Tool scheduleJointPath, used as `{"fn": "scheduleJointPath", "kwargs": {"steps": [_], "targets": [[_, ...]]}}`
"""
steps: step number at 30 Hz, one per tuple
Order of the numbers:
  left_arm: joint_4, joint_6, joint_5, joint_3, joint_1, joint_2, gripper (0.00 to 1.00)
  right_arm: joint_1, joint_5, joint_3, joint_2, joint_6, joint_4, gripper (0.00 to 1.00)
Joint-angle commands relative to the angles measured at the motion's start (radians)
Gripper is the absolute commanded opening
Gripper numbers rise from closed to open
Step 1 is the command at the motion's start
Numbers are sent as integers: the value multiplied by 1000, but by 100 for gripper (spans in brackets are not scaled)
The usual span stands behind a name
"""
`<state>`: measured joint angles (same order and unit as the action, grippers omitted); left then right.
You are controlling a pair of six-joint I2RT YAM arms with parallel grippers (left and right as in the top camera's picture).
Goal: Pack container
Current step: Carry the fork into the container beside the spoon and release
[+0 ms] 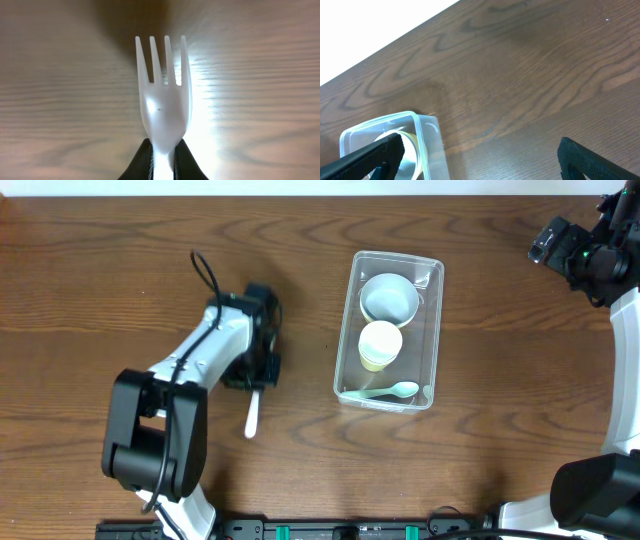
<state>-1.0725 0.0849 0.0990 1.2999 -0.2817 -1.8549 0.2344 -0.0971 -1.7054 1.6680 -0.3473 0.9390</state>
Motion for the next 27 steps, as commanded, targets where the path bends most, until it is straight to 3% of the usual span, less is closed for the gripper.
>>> {"fn": "scheduleJointPath", "kwargs": {"steps": [1, 7, 14, 18, 27], "targets": [[-89, -61, 7, 203, -46, 116, 6, 9, 3, 0, -1, 5, 0, 99], [-96, -192, 6, 412, -274, 223, 6, 9, 3, 0, -1, 5, 0, 99], [108, -231, -59, 381, -526, 163, 5, 9, 3, 0, -1, 5, 0, 99], [198, -249, -58, 378, -590, 48, 6, 9, 3, 0, -1, 5, 0, 99], [278, -444, -58, 378, -688, -124, 6, 9, 3, 0, -1, 5, 0, 99]]}}
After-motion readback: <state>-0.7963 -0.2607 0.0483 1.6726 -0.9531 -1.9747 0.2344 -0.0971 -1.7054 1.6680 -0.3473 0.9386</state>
